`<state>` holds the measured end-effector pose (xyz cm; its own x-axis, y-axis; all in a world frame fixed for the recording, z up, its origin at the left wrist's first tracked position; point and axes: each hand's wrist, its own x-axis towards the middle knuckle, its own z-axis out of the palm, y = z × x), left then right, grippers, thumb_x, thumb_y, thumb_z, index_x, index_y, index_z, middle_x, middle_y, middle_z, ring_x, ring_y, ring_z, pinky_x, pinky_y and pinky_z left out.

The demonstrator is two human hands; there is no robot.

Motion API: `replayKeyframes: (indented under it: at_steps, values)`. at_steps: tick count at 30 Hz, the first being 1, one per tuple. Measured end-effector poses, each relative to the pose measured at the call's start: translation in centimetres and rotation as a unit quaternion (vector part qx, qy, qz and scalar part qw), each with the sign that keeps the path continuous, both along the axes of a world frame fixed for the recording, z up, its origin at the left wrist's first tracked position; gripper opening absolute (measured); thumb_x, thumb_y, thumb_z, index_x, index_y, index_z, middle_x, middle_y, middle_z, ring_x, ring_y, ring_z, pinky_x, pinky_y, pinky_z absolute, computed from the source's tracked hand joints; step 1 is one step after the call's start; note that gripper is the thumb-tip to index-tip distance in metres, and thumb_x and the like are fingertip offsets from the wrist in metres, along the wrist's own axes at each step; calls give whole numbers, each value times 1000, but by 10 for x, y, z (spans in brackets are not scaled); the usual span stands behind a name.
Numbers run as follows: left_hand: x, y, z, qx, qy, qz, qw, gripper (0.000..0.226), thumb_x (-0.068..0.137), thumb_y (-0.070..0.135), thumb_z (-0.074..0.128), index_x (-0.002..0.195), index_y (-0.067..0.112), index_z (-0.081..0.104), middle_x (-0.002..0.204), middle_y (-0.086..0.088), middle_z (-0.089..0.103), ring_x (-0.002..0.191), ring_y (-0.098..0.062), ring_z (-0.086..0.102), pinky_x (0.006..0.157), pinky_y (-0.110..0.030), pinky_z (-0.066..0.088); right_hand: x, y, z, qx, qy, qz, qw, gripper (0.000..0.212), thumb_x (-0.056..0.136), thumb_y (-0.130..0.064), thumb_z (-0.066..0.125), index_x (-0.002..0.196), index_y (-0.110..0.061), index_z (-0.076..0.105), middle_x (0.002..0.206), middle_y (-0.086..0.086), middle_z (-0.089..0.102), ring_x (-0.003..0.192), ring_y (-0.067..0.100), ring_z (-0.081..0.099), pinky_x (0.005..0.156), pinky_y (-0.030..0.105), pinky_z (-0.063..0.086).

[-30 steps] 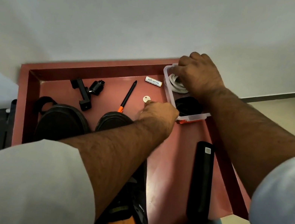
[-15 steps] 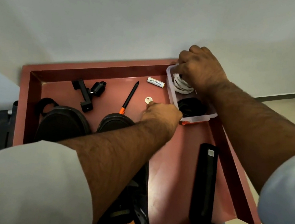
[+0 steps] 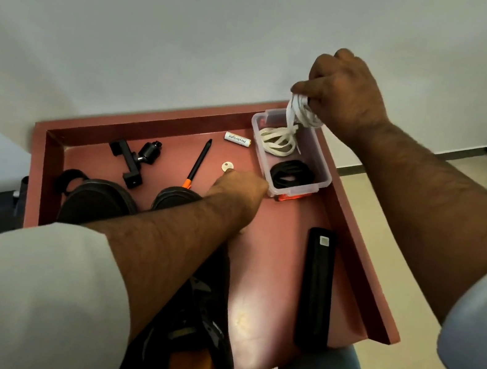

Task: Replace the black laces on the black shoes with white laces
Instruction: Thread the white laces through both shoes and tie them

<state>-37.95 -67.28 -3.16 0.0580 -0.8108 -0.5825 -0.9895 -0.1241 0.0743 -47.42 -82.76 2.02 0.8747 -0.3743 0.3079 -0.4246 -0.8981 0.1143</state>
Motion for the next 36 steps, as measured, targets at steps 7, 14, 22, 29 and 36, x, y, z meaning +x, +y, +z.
replayKeyframes:
  at_steps: [7,14,22,29,36]
  values:
    - [0,15,-5,14,-8,-6,1000,83,84,23,74,148,1,25,156,-18,25,141,-37,30,113,-43,33,-19,13,30,33,-13,-84,996,29,91,-4,57,118,-8,68,97,18,63,93,40,51,74,40,38]
    - [-4,18,-10,18,-10,8,1000,77,89,17,69,149,3,24,158,-17,23,137,-34,39,108,-43,41,-31,23,34,71,-60,-112,989,27,92,-6,53,110,-9,73,95,15,61,94,37,49,72,35,33]
    - [16,32,6,-100,123,130,979,41,86,21,69,122,6,59,127,-16,60,112,-31,58,92,-31,46,-47,63,99,42,-223,-92,970,25,86,-7,56,102,-11,75,91,11,62,91,34,52,69,29,30]
    - [7,147,100,-236,556,393,693,35,94,13,62,127,23,62,129,6,63,107,-9,63,84,-34,57,-35,195,142,118,-288,-28,950,24,79,-6,63,96,-17,77,89,0,59,87,25,47,67,24,28]
    - [4,332,121,-185,675,439,563,34,94,12,53,127,19,61,115,-7,71,102,-22,67,90,-44,52,-20,368,89,456,-319,-24,830,24,78,1,68,96,-12,77,83,-6,59,84,13,60,75,21,47]
